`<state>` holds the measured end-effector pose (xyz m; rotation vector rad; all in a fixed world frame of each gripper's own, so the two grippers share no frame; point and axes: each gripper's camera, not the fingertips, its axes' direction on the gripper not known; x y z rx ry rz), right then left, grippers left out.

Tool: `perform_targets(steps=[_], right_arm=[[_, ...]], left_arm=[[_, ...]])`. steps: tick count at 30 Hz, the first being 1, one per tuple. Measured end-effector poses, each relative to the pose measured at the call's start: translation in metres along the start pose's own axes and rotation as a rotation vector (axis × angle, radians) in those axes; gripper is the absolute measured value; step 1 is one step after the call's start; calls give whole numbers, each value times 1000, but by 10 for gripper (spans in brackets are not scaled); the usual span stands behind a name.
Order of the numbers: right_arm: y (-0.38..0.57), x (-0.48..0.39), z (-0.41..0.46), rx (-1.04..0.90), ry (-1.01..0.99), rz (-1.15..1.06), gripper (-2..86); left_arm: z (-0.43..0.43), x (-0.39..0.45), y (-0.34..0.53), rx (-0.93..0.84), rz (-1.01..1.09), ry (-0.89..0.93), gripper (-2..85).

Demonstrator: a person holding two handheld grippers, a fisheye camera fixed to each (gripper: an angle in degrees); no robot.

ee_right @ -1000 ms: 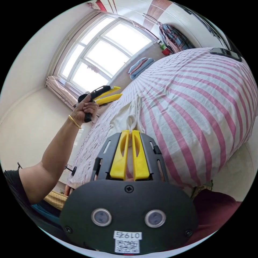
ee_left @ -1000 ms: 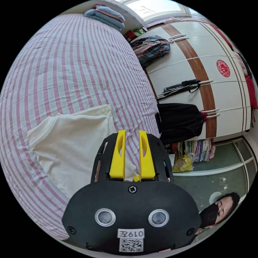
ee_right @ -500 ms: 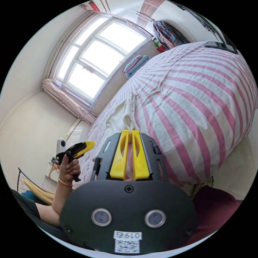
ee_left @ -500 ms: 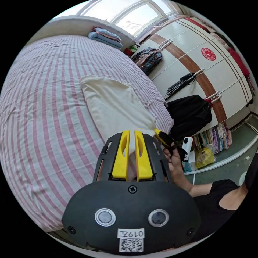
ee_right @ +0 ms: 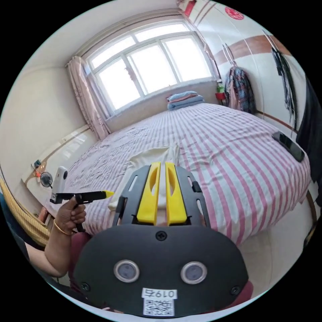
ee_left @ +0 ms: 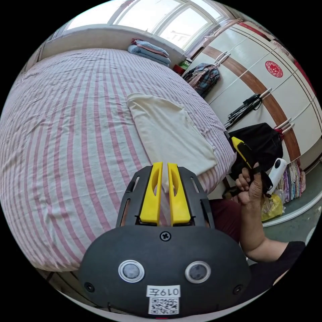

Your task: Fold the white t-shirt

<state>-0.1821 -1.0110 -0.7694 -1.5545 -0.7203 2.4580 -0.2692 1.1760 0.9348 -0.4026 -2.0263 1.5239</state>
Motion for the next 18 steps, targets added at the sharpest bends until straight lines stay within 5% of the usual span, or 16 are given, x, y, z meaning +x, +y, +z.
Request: perform_targets(steps=[3, 9, 18], right_arm=[[-69, -48, 50, -136, -198, -255, 22], [-186, -146, 197, -417, -181, -630, 54], [-292, -219, 396, -782, -234, -812, 70]], left_arm=[[-16, -21, 6, -63, 6, 59, 83], [-23, -54, 34, -99, 31, 147, 103], [-50, -70, 64, -101, 41, 281, 119]])
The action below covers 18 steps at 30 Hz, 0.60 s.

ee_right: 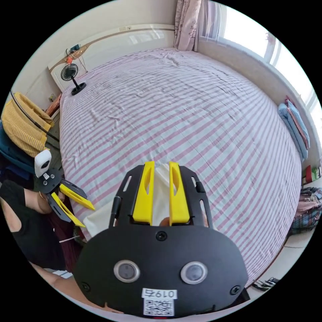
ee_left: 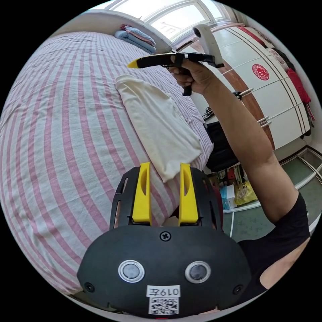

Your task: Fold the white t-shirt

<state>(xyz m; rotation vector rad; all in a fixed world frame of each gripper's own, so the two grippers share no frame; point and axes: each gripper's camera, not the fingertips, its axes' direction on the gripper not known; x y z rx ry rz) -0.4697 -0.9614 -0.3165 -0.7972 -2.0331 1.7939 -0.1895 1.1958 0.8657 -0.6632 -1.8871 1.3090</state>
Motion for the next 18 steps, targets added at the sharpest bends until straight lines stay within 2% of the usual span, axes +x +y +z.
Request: perform_targets(steps=[4, 18], right_arm=[[-65, 22, 17, -185, -19, -99, 67], [-180, 89, 36, -394, -164, -97, 50]], left_arm=[[-9, 6, 11, -12, 23, -44, 119], [-31, -3, 40, -29, 43, 32, 111]])
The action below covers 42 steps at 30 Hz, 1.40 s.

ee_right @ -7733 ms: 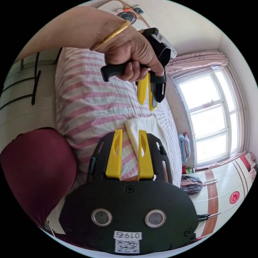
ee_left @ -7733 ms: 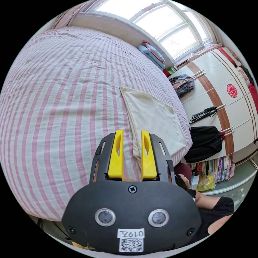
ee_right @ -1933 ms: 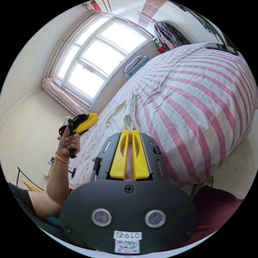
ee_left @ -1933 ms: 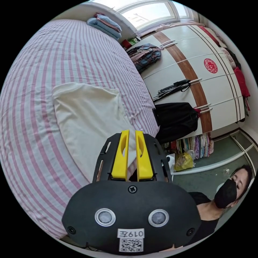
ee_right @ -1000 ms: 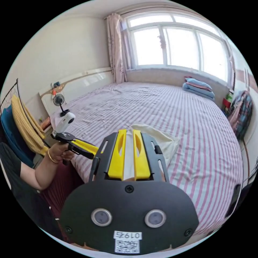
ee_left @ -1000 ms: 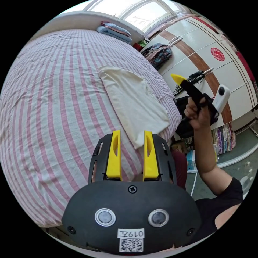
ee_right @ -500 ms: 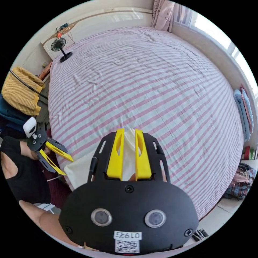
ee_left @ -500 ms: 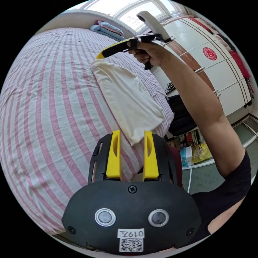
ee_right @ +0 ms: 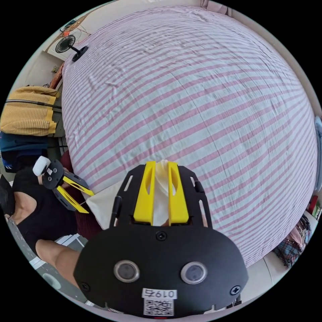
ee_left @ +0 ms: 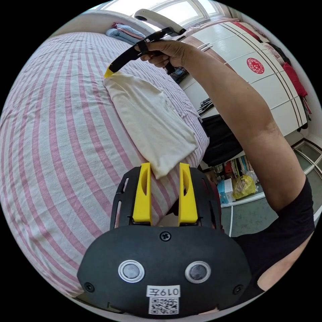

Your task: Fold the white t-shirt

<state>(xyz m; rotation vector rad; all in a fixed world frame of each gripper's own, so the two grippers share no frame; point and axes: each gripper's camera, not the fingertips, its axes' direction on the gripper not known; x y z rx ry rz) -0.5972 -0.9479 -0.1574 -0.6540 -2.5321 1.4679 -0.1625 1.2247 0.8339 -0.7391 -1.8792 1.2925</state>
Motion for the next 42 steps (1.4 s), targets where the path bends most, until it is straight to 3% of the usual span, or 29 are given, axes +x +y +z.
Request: perform_targets(steps=[4, 17, 28, 32, 36, 42], right_arm=[[-6, 14, -7, 24, -32, 0, 2], [8, 36, 12, 182, -70, 115, -4], [56, -11, 33, 238, -45, 85, 95], [95, -20, 44, 279, -62, 161, 86], [151, -52, 60, 457, -74, 219, 53], [256, -178, 98, 789, -40, 212, 49]], left_arm=[[-5, -5, 6, 1, -17, -28, 80], [-16, -16, 14, -30, -5, -48, 27], [-42, -30, 19, -15, -5, 27, 12], [-80, -36, 28, 117, 10, 66, 11], [-104, -51, 36, 293, -40, 151, 12], [-83, -53, 23, 169, -132, 12, 24]])
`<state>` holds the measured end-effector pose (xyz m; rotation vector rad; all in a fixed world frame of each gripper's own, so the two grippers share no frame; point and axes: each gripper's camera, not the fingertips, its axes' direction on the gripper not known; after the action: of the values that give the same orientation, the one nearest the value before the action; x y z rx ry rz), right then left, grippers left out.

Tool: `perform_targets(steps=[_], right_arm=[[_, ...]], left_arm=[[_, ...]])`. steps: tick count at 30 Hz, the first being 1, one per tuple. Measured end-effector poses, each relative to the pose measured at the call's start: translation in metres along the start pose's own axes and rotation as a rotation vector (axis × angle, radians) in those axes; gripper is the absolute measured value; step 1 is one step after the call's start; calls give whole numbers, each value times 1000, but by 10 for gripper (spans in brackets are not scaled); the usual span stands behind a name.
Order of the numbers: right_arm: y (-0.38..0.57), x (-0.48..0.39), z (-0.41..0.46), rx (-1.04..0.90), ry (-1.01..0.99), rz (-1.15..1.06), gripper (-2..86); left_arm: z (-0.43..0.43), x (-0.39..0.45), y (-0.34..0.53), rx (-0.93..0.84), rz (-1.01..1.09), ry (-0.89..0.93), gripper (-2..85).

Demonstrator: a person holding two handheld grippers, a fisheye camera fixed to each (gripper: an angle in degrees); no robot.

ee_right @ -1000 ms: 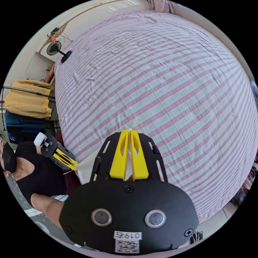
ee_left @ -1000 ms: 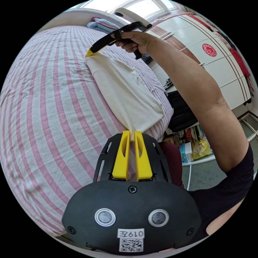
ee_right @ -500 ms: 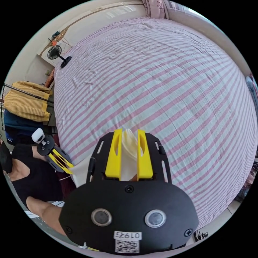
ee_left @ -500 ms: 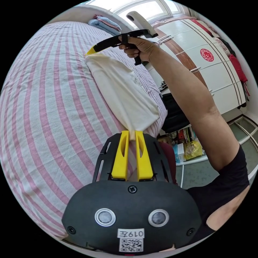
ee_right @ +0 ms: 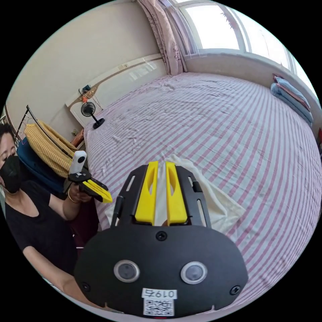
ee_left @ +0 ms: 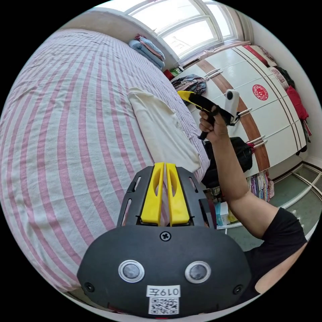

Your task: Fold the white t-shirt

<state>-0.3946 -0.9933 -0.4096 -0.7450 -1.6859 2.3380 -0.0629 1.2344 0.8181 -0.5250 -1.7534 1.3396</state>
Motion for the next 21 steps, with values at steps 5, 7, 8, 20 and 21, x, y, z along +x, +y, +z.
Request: perform_targets(steps=[5, 7, 8, 20, 21], right_arm=[[136, -116, -20, 117, 93, -27, 74], [196, -182, -4, 110, 181, -47, 76], [209, -199, 2, 127, 212, -48, 69], [307, -448, 179, 16, 907, -503, 69], [314, -460, 192, -6, 952, -541, 67]], left_arm=[[9, 8, -5, -42, -14, -74, 60], [8, 9, -6, -31, -25, -62, 66], [4, 8, -6, -1, -42, -46, 66], [-7, 29, -11, 103, -22, -33, 25], [-5, 34, -12, 99, -3, -51, 25]])
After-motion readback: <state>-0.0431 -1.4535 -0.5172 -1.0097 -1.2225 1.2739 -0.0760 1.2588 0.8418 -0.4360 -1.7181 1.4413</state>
